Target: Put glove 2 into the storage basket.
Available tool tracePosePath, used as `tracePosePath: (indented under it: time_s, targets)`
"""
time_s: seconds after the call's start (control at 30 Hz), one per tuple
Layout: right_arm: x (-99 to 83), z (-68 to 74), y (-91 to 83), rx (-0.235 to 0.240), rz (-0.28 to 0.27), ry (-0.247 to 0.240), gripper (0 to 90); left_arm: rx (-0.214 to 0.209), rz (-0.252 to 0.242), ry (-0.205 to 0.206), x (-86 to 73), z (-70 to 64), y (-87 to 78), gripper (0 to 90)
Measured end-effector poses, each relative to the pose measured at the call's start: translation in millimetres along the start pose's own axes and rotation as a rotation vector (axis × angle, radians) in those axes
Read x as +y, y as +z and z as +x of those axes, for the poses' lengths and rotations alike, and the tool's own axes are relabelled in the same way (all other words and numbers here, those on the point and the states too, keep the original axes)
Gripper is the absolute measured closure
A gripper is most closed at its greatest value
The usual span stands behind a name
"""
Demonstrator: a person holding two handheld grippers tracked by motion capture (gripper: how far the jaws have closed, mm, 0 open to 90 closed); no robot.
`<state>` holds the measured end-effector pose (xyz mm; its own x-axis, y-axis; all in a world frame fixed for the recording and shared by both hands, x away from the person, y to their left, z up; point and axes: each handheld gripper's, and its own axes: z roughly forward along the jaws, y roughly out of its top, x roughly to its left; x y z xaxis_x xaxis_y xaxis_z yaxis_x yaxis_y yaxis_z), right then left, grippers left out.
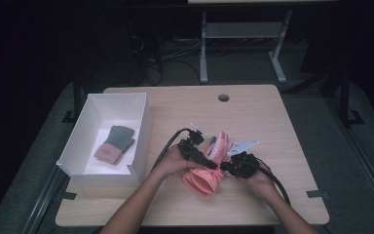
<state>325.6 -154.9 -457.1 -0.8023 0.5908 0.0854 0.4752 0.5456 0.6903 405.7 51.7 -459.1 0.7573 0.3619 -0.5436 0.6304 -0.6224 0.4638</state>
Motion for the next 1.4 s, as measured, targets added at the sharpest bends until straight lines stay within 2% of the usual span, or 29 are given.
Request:
tracePosePath:
  time_s: [0.1,0.27,0.43,0.57,0.7,0.87,1.03,1.2,1.4]
  targets:
    - [-0.3,0.5,0.3,-0.004,-0.005,0.001,90.0,-0.028,0.008,-0.024,-0.5,3.7,-1.1,37.5]
    - [-0.7,0.0,-0.3,0.001,-0.011,0.000,90.0,-0.045,0.006,-0.042,-1.2,5.8,-4.2,51.7]
    - [-1.7,-2.4,-5.4,0.018,-0.015,0.001,88.3,-0.033,-0.014,-0.028,-1.6,2.8,-6.9,58.5]
    - [-4.0,-4.9,-18.0,0.050,-0.047,0.026,77.9,-0.046,-0.024,-0.046,-0.7,1.1,-10.8,59.8]
    - [-8.1,-5.6,-32.5,0.052,-0.080,0.035,69.3,-0.036,-0.032,-0.056,1.3,-4.3,-15.3,60.3]
    - [-14.1,-4.4,-49.0,0.027,-0.114,0.055,53.5,-0.002,-0.060,-0.048,5.3,-15.1,-26.1,60.2]
    - [-29.6,-5.7,-60.1,-0.009,-0.120,0.101,32.9,0.031,-0.078,-0.043,12.4,-25.6,-43.8,60.1]
    - [-48.0,-7.5,-64.5,-0.032,-0.102,0.137,17.3,0.061,-0.095,-0.054,18.5,-38.1,-62.9,59.9]
    - [-52.7,-11.9,-62.5,-0.079,-0.113,0.149,10.2,0.099,-0.114,-0.052,24.3,-46.3,-91.4,59.5]
